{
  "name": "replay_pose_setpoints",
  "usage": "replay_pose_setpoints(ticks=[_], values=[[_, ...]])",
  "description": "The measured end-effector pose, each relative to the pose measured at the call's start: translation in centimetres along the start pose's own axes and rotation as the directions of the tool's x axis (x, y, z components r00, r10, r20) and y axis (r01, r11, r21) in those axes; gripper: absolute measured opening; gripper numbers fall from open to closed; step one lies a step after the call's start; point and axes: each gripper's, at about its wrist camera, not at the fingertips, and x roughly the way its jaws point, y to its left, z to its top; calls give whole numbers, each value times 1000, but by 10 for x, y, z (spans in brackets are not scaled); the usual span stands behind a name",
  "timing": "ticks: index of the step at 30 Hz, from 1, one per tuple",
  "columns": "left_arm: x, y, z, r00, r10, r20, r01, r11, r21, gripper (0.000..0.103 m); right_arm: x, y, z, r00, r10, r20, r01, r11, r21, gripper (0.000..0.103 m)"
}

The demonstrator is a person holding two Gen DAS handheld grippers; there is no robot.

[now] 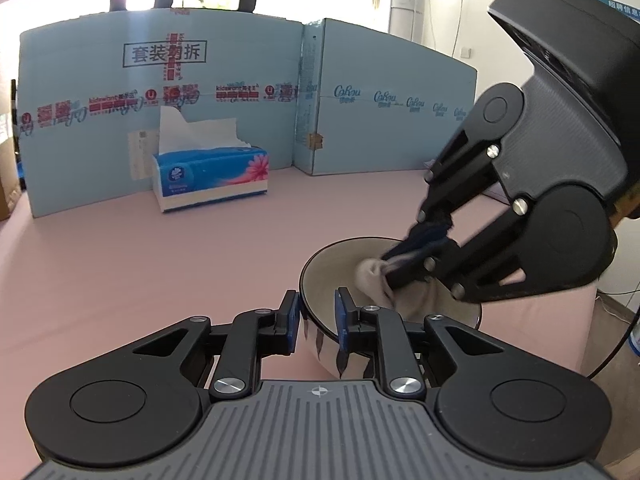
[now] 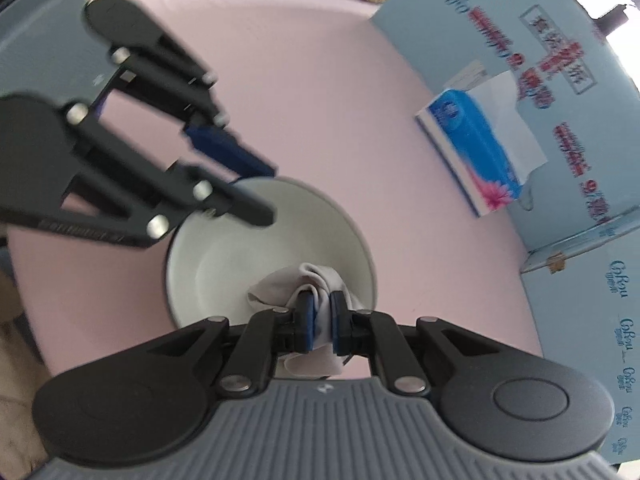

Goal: Clean bowl
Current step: 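Wipe the cloth around the inside near the rim with the right gripper while the left holds the bowl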

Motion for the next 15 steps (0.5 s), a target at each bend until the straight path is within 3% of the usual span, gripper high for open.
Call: replay_pose_setpoints(ticks=[7,15], values=[[0,0,0,1000,-3,0,3,1000,-5,25,3,-7,6,995,11,100,-21,995,98,9],[-8,6,-1,1000,-16,21,17,999,-42,25,-8,-19,-13,984,18,176,-64,965,255,9]])
